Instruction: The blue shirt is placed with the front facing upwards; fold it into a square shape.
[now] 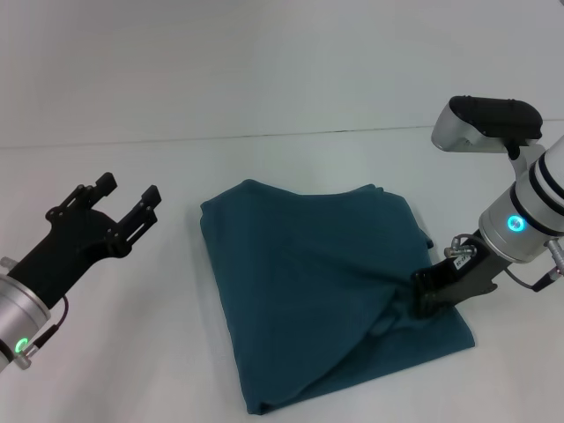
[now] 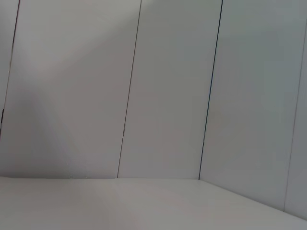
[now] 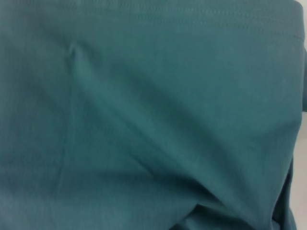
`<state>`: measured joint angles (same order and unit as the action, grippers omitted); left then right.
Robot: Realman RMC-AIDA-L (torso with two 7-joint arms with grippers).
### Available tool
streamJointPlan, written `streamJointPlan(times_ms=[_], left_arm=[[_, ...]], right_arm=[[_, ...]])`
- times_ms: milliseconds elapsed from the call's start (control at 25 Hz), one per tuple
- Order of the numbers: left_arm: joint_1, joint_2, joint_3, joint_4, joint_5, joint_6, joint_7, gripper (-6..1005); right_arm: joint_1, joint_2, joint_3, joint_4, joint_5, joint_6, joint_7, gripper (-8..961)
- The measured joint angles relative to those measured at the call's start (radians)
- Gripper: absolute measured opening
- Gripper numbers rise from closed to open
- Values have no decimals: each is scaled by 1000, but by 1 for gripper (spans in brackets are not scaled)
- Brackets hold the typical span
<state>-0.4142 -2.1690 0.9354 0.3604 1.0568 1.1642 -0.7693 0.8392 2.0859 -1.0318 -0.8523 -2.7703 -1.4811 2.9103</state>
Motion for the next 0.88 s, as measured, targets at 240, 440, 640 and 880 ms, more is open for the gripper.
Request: streamJointPlan(times_ms=[240, 440, 640, 880], left_arm=[[1, 0, -1, -1, 0, 0, 8, 721], [2, 0, -1, -2, 0, 0, 8, 721], [2, 0, -1, -2, 0, 0, 8, 721], [5, -1, 0, -2, 0, 0, 8, 721]], right_arm=[[0, -3, -3, 1, 0, -1, -3, 35], [-7, -3, -4, -13, 2, -7, -7, 36], [-27, 2, -4, -114, 3, -59, 3, 30], [-23, 2, -33, -158, -1, -97, 33, 21]])
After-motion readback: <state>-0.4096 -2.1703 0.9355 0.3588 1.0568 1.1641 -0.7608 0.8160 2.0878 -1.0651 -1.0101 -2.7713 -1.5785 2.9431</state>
